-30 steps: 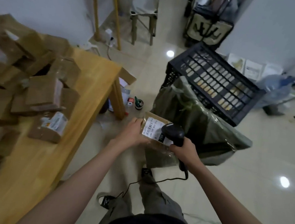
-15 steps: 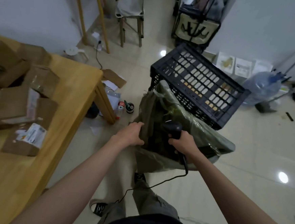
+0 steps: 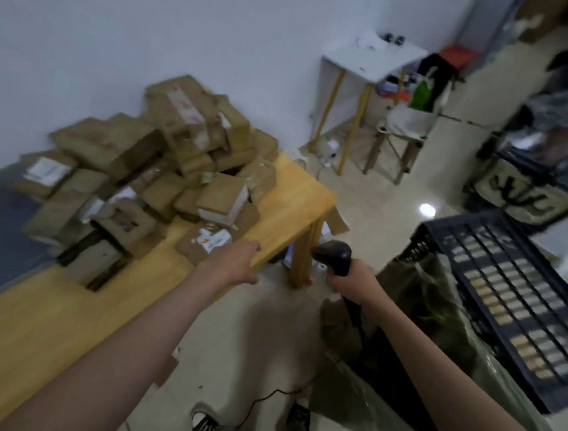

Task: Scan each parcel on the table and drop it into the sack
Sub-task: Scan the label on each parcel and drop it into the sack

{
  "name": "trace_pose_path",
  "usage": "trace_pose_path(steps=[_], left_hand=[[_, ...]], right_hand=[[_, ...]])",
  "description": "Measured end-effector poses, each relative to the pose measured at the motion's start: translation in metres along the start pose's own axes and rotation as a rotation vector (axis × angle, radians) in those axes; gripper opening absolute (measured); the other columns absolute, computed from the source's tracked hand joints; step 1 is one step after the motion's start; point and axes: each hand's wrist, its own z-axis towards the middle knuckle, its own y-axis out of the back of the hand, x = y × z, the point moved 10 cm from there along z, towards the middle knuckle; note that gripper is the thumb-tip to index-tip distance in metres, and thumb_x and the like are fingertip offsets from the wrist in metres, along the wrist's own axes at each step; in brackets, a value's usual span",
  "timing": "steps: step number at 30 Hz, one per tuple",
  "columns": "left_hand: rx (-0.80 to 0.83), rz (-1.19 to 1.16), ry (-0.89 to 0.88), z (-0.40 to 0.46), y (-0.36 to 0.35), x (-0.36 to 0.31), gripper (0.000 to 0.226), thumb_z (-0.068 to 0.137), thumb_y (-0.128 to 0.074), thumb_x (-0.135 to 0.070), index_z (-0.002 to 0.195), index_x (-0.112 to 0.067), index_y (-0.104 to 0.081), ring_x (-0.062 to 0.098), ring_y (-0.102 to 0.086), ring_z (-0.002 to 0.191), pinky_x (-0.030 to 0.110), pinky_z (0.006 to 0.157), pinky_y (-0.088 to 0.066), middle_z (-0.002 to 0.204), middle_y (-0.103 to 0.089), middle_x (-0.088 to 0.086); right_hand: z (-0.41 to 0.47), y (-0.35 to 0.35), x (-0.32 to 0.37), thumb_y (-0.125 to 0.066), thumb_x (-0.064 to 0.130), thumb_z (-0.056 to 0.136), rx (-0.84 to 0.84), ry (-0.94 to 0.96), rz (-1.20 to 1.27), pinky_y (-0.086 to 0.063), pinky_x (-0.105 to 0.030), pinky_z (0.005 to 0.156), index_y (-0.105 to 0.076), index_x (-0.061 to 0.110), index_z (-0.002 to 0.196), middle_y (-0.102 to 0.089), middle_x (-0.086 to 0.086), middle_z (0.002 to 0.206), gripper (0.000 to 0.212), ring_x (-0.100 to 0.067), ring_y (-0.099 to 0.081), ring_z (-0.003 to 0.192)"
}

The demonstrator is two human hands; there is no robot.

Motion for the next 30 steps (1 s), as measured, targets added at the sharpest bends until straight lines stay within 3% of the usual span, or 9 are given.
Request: trace_pose_path(steps=[2, 4, 8, 12, 16, 19, 23, 26, 30], left_hand=[[-0.051, -0.021, 0.068, -0.019, 0.016, 0.04, 0.075, 0.079, -0.076, -0.039, 0.144, -0.023, -0.042, 0.023, -0.049, 0.127, 0.037, 0.093, -0.048, 0.143, -0.047, 0.0], [-0.072, -0.043, 0.119, -0.038, 0.027, 0.076, 0.071, 0.078, -0.076, -0.039, 0.14, -0.023, -0.047, 0.024, -0.053, 0.121, 0.034, 0.087, -0.049, 0.139, -0.05, 0.0], [-0.07, -0.104, 0.195, -0.069, 0.041, 0.141, 0.063, 0.08, -0.077, -0.039, 0.134, -0.021, -0.052, 0.022, -0.056, 0.117, 0.037, 0.089, -0.051, 0.131, -0.055, 0.001], [-0.101, -0.105, 0.238, -0.096, 0.054, 0.199, 0.066, 0.087, -0.072, -0.04, 0.144, -0.022, -0.043, 0.021, -0.053, 0.123, 0.034, 0.093, -0.049, 0.14, -0.052, -0.001], [-0.13, -0.136, 0.291, -0.12, 0.064, 0.254, 0.066, 0.086, -0.072, -0.041, 0.143, -0.023, -0.044, 0.021, -0.056, 0.118, 0.036, 0.089, -0.053, 0.138, -0.053, 0.0], [-0.158, -0.172, 0.331, -0.139, 0.066, 0.289, 0.052, 0.085, -0.071, -0.037, 0.132, -0.024, -0.053, 0.021, -0.058, 0.109, 0.039, 0.086, -0.055, 0.127, -0.058, 0.0], [-0.193, -0.163, 0.38, -0.159, 0.059, 0.332, 0.026, 0.091, -0.065, -0.028, 0.115, -0.021, -0.057, 0.023, -0.062, 0.101, 0.039, 0.08, -0.053, 0.12, -0.064, 0.004], [-0.189, -0.217, 0.413, -0.169, 0.048, 0.36, 0.051, 0.089, -0.07, -0.032, 0.134, -0.024, -0.05, 0.024, -0.057, 0.117, 0.04, 0.091, -0.052, 0.133, -0.056, 0.001], [-0.182, -0.279, 0.482, -0.172, 0.039, 0.395, 0.059, 0.085, -0.072, -0.044, 0.136, -0.024, -0.051, 0.025, -0.053, 0.12, 0.045, 0.097, -0.049, 0.133, -0.053, 0.001]], right_hand=[[0.003, -0.021, 0.035, -0.063, 0.014, 0.092, 0.046, 0.053, -0.032, -0.062, -0.041, 0.071, -0.063, 0.014, 0.091, -0.068, -0.013, 0.089, 0.001, -0.028, -0.069, 0.086], [0.01, -0.04, 0.064, -0.062, 0.009, 0.088, 0.071, 0.092, -0.086, -0.062, -0.048, 0.078, -0.065, 0.005, 0.093, -0.069, -0.017, 0.089, 0.007, -0.033, -0.069, 0.086], [0.015, -0.087, 0.126, -0.061, 0.009, 0.086, 0.155, 0.2, -0.17, -0.046, -0.034, 0.064, -0.059, 0.005, 0.08, -0.061, -0.012, 0.076, 0.007, -0.027, -0.063, 0.076], [0.016, -0.127, 0.179, -0.064, 0.009, 0.091, 0.192, 0.218, -0.1, -0.061, -0.032, 0.06, -0.067, 0.002, 0.104, -0.07, -0.014, 0.099, 0.015, -0.026, -0.072, 0.09], [0.014, -0.171, 0.228, -0.063, 0.011, 0.094, 0.216, 0.281, -0.111, -0.062, -0.033, 0.06, -0.066, 0.002, 0.108, -0.069, -0.015, 0.106, 0.016, -0.027, -0.071, 0.092], [0.011, -0.206, 0.261, -0.062, 0.012, 0.091, 0.201, 0.382, -0.202, -0.062, -0.046, 0.078, -0.068, -0.001, 0.103, -0.07, -0.017, 0.097, 0.019, -0.031, -0.07, 0.091], [0.007, -0.25, 0.292, -0.064, 0.016, 0.09, 0.22, 0.423, -0.244, -0.053, -0.036, 0.071, -0.07, 0.001, 0.1, -0.07, -0.014, 0.09, 0.019, -0.024, -0.066, 0.085], [0.009, -0.28, 0.312, -0.065, 0.015, 0.091, 0.26, 0.433, -0.283, -0.048, -0.03, 0.07, -0.07, 0.002, 0.102, -0.07, -0.012, 0.096, 0.018, -0.023, -0.063, 0.09], [0.018, -0.31, 0.337, -0.064, 0.013, 0.09, 0.302, 0.475, -0.272, -0.055, -0.029, 0.069, -0.069, 0.004, 0.094, -0.073, -0.013, 0.094, 0.011, -0.026, -0.069, 0.09]])
